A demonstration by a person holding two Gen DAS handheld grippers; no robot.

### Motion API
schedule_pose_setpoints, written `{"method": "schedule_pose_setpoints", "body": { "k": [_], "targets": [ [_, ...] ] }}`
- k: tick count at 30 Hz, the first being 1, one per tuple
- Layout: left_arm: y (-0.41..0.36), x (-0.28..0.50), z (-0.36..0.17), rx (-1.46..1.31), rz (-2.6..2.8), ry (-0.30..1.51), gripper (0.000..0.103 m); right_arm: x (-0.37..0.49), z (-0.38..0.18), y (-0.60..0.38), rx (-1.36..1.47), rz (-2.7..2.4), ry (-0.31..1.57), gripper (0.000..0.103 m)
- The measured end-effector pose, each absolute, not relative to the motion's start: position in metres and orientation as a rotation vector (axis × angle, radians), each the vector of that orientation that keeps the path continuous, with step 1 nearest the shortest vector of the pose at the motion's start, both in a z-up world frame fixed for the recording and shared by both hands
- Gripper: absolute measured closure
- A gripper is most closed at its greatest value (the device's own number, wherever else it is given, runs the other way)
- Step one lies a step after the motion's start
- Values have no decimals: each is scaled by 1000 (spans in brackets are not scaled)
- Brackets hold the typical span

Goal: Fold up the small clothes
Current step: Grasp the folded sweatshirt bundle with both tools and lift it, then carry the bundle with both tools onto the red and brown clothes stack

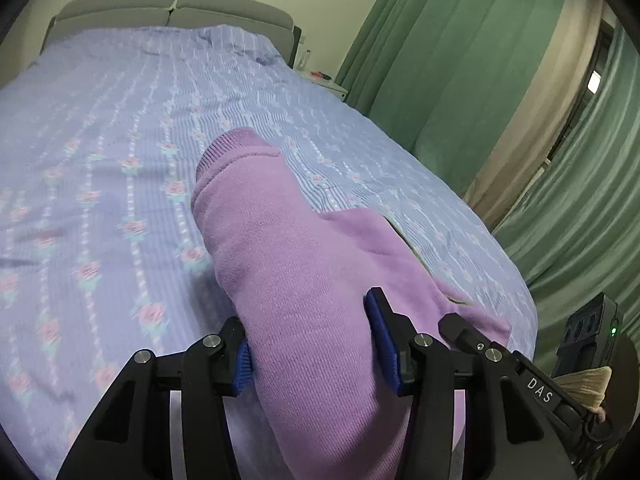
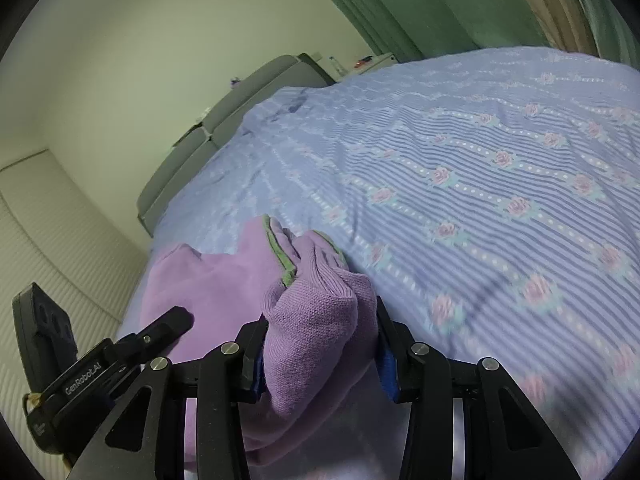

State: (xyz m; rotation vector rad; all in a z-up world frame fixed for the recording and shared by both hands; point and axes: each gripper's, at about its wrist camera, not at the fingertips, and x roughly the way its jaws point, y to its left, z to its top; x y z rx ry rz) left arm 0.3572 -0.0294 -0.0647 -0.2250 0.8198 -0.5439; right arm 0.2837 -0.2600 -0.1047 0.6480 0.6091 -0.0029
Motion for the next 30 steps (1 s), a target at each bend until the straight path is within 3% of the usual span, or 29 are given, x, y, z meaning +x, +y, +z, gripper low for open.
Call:
{"method": "schedule_pose_setpoints", "body": {
  "k": [16, 30],
  "targets": [
    [64, 210, 15, -137, -357, 692, 53, 182, -47, -161, 551, 203, 570, 59],
    [202, 148, 53, -193, -236, 587, 53, 157, 0, -25, 413, 400, 537, 59]
  ]
}}
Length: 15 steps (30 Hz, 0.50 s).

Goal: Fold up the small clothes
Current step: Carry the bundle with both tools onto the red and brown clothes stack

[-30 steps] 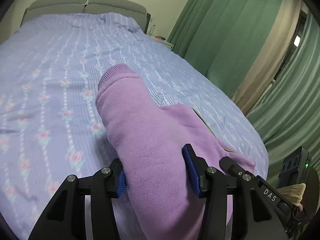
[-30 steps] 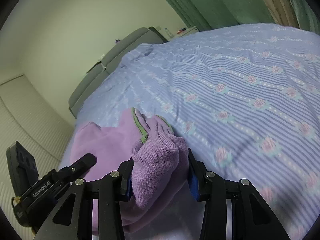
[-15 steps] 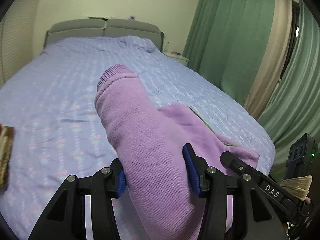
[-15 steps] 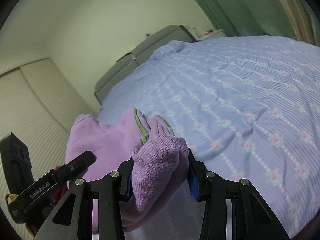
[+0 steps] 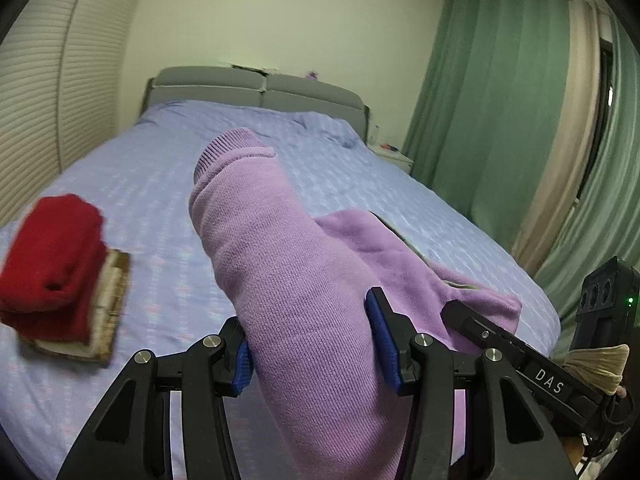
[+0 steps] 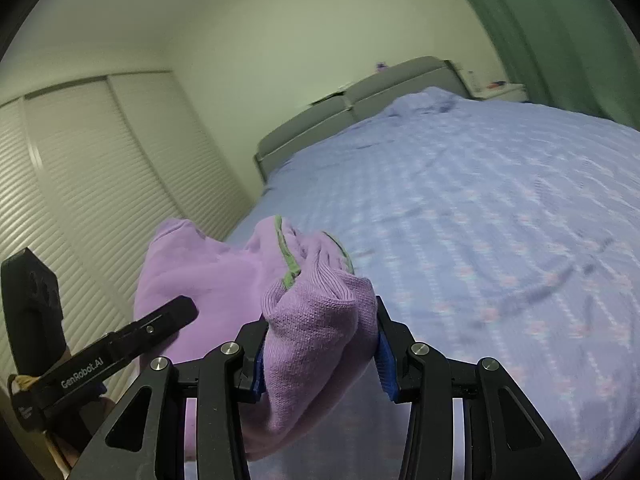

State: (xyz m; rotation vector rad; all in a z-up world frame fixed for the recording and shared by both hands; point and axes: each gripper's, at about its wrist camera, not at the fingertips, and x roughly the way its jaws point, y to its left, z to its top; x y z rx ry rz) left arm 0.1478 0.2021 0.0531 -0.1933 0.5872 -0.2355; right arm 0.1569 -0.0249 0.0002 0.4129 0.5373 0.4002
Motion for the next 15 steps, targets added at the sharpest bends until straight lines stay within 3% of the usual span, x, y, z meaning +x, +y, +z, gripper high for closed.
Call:
{"method": "schedule_pose_setpoints", "body": {
  "k": [15],
  "targets": [
    [394, 154, 89, -108, -141, 569, 53, 182, 29, 174, 306, 653, 536, 60]
  ]
}}
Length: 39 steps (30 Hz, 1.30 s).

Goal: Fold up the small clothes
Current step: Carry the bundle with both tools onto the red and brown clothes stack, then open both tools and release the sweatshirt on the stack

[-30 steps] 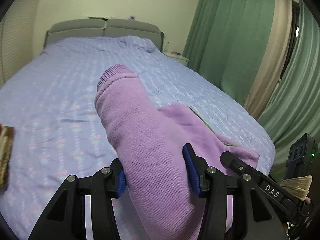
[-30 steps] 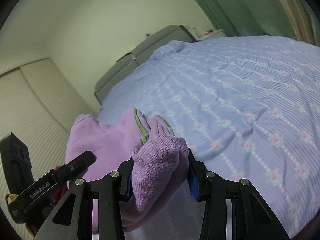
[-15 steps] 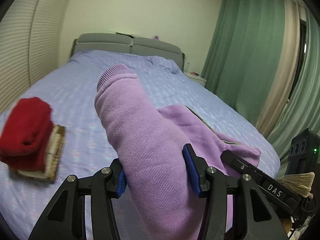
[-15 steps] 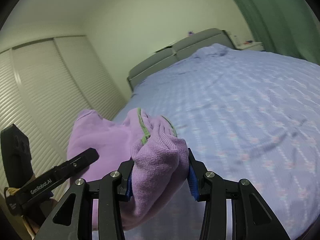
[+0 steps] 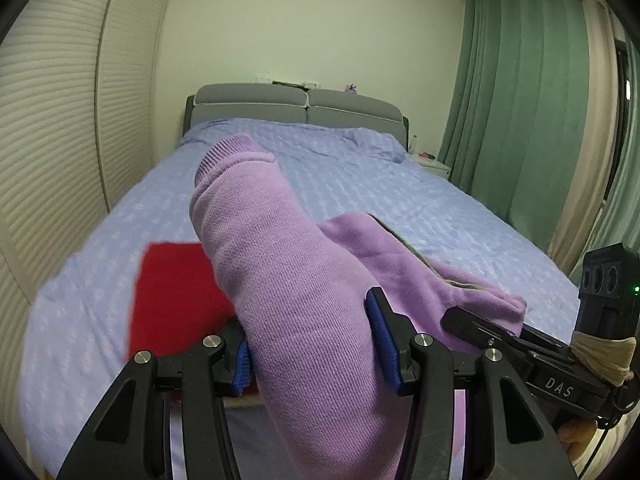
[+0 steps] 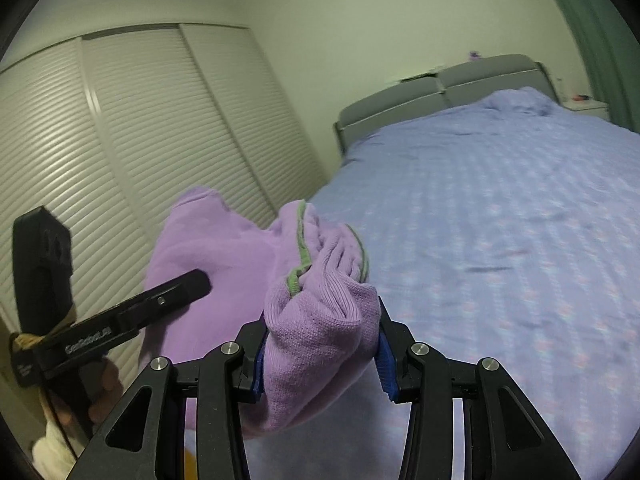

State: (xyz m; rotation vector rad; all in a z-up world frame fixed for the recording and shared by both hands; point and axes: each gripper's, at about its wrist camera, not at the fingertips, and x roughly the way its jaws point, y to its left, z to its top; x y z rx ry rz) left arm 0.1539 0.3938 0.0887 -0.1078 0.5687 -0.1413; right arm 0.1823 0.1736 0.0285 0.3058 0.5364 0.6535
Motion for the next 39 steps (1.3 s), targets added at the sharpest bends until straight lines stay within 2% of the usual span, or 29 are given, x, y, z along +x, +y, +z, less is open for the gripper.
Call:
{"method": "schedule_pose_setpoints", "body": {
  "k": [9, 17, 24, 28, 31, 33, 35, 39],
  "targets": [
    [461, 197, 92, -25, -134, 560, 53, 202, 31, 253, 257, 684, 488, 60],
    [477, 243, 61, 102, -83, 618, 55, 217, 5, 304, 198, 649, 540, 60],
    [497, 271, 20, 70, -127, 707, 54, 219, -22, 320, 167, 616, 588, 60],
    [513, 276, 9, 9, -129, 716, 49, 221, -34, 308, 250, 607, 628, 55],
    [522, 272, 10, -10, -97, 719, 41, 220, -35, 294, 316, 628, 639, 47],
    [518, 263, 19, 38, -57, 702, 38, 221, -33, 288, 338, 630, 628, 42],
    [516, 251, 32, 83, -15, 648, 29, 222, -29, 286, 349, 639, 615, 39],
    [511, 212, 54, 102, 34, 579, 26, 232, -25, 292, 331, 622, 617, 37]
  ]
}}
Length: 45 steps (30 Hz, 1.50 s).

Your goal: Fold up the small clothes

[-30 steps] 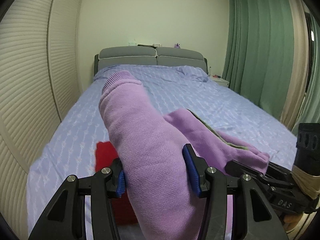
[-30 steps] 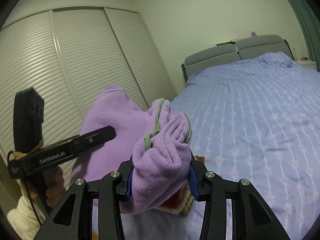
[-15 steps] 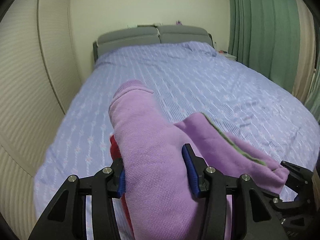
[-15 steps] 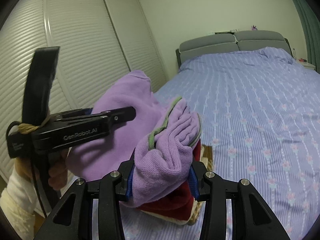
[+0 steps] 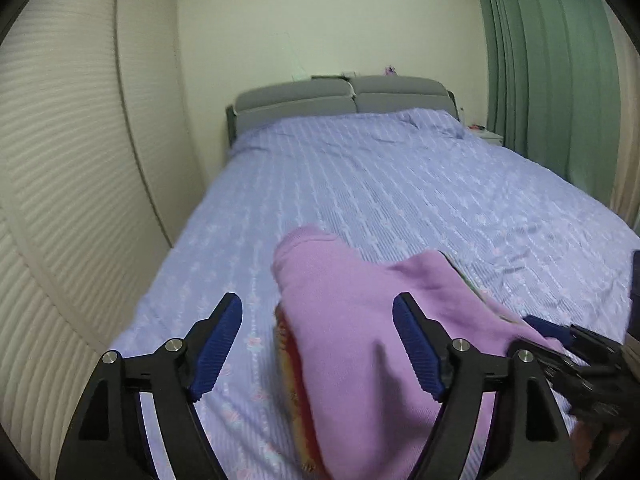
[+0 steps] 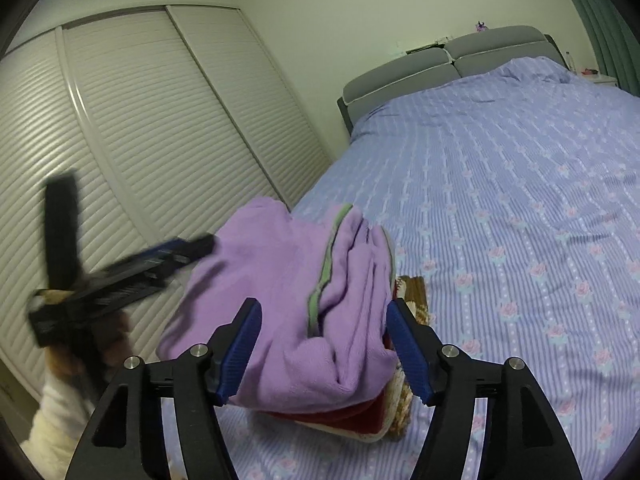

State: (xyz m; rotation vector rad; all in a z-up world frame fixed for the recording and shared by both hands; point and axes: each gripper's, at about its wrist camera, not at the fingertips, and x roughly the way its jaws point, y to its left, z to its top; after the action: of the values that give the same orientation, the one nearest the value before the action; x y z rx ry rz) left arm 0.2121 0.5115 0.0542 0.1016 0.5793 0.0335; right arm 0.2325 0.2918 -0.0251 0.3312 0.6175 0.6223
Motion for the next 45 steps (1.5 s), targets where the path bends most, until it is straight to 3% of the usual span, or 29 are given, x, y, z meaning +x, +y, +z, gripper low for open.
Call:
{"method": "schedule_pose_setpoints", "body": {
  "k": [10, 15, 21, 28, 34, 39, 45],
  "targets": [
    [493, 129, 12, 133, 79, 578, 26, 236, -36, 273, 364, 583, 647, 37],
    [499, 146, -11, 115, 150, 654, 27, 237, -41, 273, 382, 585, 660, 37],
    [542, 156, -21, -155, 169, 648, 27, 241, -48, 272, 383, 597, 672, 37],
    [553, 154, -27, -182, 196, 666, 21, 239, -48, 287, 287, 638, 661, 36],
    [530, 142, -10, -87, 200, 657, 22, 235, -25, 285, 234, 650, 657, 28],
    [497, 116, 17, -76, 221, 619, 22, 214, 2, 263, 157, 642, 597, 15],
    [432, 88, 44, -42, 233, 557, 11, 183, 22, 210, 61, 626, 523, 7]
  ]
}}
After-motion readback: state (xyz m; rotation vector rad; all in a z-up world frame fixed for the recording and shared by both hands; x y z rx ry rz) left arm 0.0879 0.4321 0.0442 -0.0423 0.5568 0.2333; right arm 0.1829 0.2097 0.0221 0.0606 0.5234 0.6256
